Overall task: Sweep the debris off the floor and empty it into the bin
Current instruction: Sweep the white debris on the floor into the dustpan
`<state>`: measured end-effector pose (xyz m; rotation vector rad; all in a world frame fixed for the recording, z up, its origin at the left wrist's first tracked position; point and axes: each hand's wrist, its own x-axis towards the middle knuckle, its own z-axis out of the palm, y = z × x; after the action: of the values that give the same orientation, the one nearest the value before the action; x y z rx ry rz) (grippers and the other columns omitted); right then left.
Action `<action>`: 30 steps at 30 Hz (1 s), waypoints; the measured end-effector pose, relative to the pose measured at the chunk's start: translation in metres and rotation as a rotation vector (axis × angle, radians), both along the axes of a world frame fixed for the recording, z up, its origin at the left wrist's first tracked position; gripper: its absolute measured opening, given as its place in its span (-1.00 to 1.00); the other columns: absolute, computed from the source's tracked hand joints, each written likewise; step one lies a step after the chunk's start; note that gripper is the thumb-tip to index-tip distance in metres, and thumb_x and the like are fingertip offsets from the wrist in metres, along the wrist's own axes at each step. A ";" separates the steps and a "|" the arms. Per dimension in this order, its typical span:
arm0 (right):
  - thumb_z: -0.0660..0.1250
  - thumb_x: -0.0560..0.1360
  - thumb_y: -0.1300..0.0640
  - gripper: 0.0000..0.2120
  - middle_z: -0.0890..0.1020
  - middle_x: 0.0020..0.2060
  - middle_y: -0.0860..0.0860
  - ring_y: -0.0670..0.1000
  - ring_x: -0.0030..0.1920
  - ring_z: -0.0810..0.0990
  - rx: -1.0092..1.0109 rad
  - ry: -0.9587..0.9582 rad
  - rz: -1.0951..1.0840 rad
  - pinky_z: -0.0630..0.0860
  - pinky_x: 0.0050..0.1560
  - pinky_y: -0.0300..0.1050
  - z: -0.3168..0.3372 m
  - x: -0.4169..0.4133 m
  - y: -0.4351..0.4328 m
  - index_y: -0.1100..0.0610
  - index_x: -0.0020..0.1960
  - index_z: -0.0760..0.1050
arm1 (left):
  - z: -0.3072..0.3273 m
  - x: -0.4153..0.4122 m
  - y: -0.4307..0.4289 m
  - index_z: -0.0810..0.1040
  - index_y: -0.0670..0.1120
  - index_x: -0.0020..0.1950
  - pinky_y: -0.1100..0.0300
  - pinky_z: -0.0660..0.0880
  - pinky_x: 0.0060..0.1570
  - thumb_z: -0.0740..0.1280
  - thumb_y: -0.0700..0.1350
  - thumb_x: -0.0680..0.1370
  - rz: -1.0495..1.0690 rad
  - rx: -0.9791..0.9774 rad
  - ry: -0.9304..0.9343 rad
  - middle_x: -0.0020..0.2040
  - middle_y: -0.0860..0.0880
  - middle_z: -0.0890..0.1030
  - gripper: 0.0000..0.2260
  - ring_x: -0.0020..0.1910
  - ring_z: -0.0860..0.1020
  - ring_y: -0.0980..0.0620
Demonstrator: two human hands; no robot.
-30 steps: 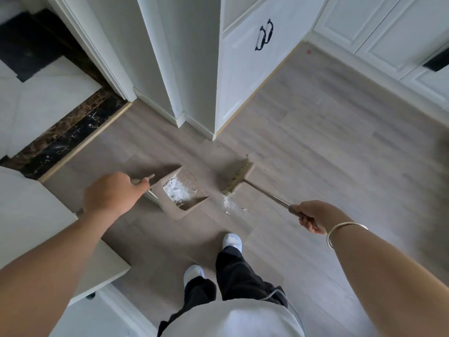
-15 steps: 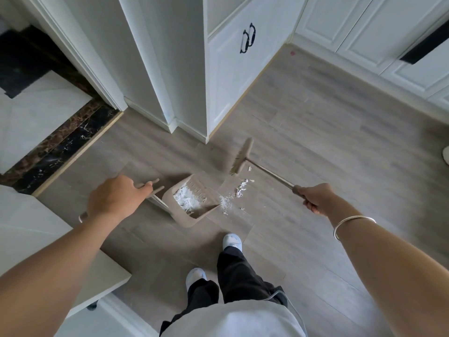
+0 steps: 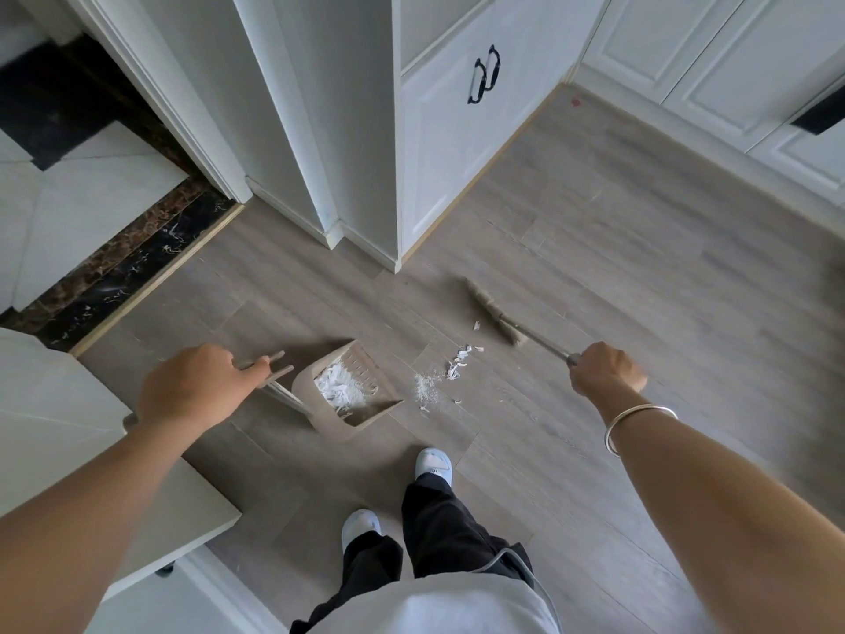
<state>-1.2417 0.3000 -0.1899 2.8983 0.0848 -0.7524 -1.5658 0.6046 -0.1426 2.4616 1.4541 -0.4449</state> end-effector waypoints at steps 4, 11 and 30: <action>0.29 0.53 0.08 -0.79 0.67 -0.19 0.09 0.10 -0.10 0.65 0.055 0.111 -0.033 0.50 -0.10 -0.16 -0.017 -0.002 -0.004 0.17 0.05 0.60 | -0.001 0.001 0.000 0.48 -0.14 -0.41 0.17 0.34 -0.38 0.29 0.23 0.51 -0.012 0.025 0.019 -0.42 -0.09 0.52 -0.51 -0.38 0.51 -0.12; 0.31 0.51 0.20 -0.88 0.67 -0.15 0.14 0.15 -0.09 0.68 0.059 0.169 0.039 0.62 -0.01 -0.03 -0.025 -0.017 -0.009 0.21 -0.01 0.58 | -0.006 -0.007 -0.006 0.45 -0.11 -0.43 0.15 0.37 -0.37 0.29 0.25 0.50 -0.024 0.009 -0.003 -0.43 -0.09 0.52 -0.51 -0.35 0.54 -0.15; 0.25 0.52 0.01 -0.77 0.61 -0.11 0.06 0.14 -0.12 0.57 0.055 0.142 0.000 0.40 -0.23 -0.17 -0.010 -0.161 -0.078 0.05 0.06 0.61 | 0.001 -0.069 -0.042 0.52 -0.12 -0.38 0.14 0.44 -0.30 0.27 0.28 0.50 -0.217 0.031 -0.038 -0.38 -0.07 0.54 -0.50 -0.33 0.54 -0.14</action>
<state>-1.4031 0.2224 -0.2001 2.8918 0.1233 -0.9700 -1.6346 0.5624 -0.1421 2.6496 1.1936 -0.4170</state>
